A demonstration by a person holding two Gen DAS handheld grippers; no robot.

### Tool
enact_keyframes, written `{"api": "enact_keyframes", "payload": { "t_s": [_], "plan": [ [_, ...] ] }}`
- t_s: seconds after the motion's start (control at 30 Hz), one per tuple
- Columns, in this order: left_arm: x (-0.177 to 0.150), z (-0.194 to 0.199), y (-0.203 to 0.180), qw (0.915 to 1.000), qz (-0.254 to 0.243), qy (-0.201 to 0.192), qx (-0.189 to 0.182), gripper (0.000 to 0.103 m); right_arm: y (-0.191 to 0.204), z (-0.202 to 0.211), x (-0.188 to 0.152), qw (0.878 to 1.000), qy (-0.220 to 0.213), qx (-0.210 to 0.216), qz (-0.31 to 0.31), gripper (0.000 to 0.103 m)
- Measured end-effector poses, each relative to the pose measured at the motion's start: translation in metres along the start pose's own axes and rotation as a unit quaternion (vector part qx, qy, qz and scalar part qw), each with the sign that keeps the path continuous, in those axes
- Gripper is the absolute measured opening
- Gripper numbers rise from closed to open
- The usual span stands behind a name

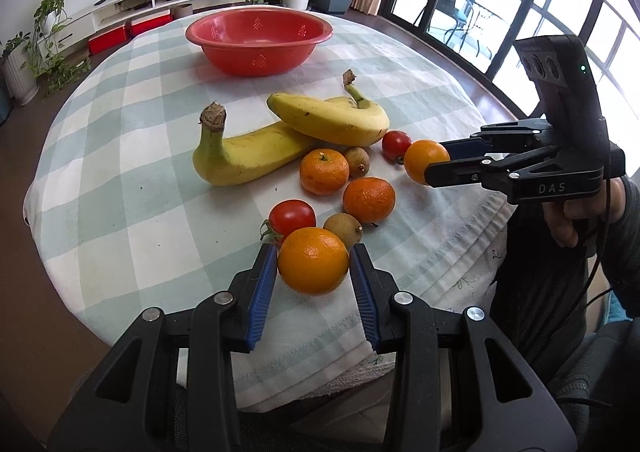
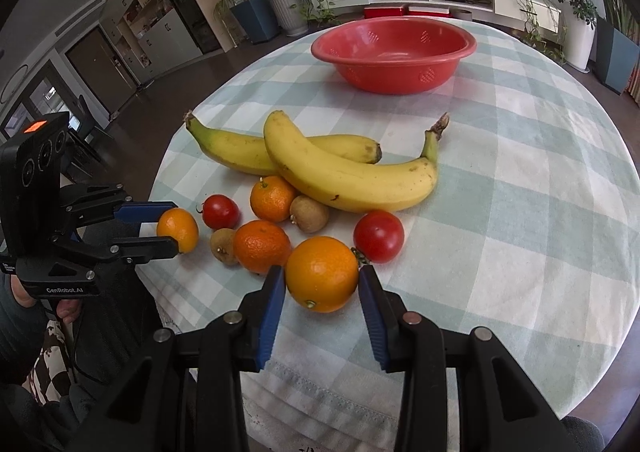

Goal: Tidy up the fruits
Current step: 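Close the left tool on an orange while the right tool grasps another orange, then carry both oranges into the red bowl and open both tools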

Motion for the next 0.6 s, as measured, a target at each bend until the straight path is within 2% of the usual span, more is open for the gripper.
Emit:
{"api": "enact_keyframes", "payload": {
  "t_s": [0.17, 0.3, 0.47, 0.6],
  "plan": [
    [0.013, 0.021, 0.011, 0.9994, 0.016, -0.028, -0.009, 0.035, -0.017, 0.011, 0.006, 1.000, -0.018, -0.011, -0.022, 0.041],
    [0.033, 0.039, 0.028, 0.9983, 0.027, -0.051, 0.003, 0.035, -0.037, 0.022, 0.016, 0.998, -0.033, -0.024, -0.043, 0.041],
    [0.077, 0.062, 0.056, 0.9953, 0.035, -0.088, 0.020, 0.035, -0.064, 0.040, 0.046, 0.995, -0.066, -0.044, -0.058, 0.041],
    [0.127, 0.071, 0.073, 0.9935, 0.024, -0.108, 0.026, 0.035, -0.087, 0.050, 0.085, 0.991, -0.097, -0.057, -0.074, 0.041]
  ]
}}
Point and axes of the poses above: each gripper's, at about its wrist camera, not at the fingertips, and z roughly against the way its jaws point, y to its left, x to its top, the point moved 2 cm from there along -z, roughly the way its jaws point, and after that the axes turned 9 degrees about -x, right-handed, at the moved point
